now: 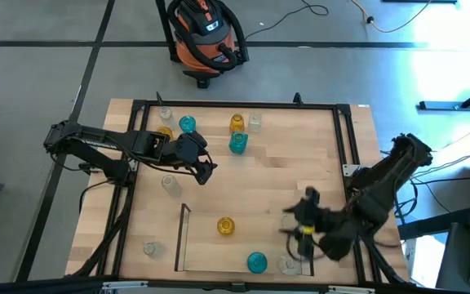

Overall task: Sort vases onto shelf
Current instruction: Put the blue flower vase on the shelf aligned with the other blue flower vase

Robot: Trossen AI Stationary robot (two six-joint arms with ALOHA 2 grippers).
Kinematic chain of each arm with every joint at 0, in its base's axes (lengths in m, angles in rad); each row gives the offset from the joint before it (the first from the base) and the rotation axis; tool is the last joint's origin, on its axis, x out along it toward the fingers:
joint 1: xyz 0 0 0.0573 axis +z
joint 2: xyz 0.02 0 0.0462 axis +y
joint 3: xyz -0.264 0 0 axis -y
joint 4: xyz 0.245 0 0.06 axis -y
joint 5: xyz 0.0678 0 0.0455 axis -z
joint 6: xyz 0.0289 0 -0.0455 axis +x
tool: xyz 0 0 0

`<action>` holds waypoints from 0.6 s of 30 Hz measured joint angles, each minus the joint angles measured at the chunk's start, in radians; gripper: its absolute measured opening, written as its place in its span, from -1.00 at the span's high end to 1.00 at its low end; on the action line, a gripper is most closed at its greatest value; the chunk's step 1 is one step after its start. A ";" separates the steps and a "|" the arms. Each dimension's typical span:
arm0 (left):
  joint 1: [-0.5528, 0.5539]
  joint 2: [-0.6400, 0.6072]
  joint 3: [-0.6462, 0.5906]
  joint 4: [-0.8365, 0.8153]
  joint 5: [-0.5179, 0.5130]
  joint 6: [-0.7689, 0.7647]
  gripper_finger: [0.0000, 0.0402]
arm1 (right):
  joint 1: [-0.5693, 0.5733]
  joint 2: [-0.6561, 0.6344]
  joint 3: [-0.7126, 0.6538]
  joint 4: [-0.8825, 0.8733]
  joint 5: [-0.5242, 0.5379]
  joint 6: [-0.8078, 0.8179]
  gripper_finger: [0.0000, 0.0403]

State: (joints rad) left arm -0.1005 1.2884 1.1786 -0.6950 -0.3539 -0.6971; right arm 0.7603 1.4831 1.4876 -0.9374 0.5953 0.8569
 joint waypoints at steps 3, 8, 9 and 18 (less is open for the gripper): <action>0.000 0.000 0.000 0.001 -0.001 0.000 -0.44 | -0.077 -0.003 0.000 -0.094 -0.132 -0.020 -0.15; 0.000 0.000 0.000 0.001 -0.001 0.000 -0.44 | -0.168 0.006 0.000 -0.231 -0.256 -0.024 -0.15; 0.000 0.000 0.000 0.001 -0.001 0.000 -0.44 | -0.179 0.006 -0.001 -0.250 -0.274 -0.028 -0.15; 0.000 0.000 0.000 0.001 -0.001 -0.002 -0.44 | -0.197 0.006 0.000 -0.278 -0.444 -0.134 0.23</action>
State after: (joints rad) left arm -0.1006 1.2884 1.1786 -0.6945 -0.3546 -0.6991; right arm 0.5632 1.4895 1.4872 -1.2156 0.1512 0.7226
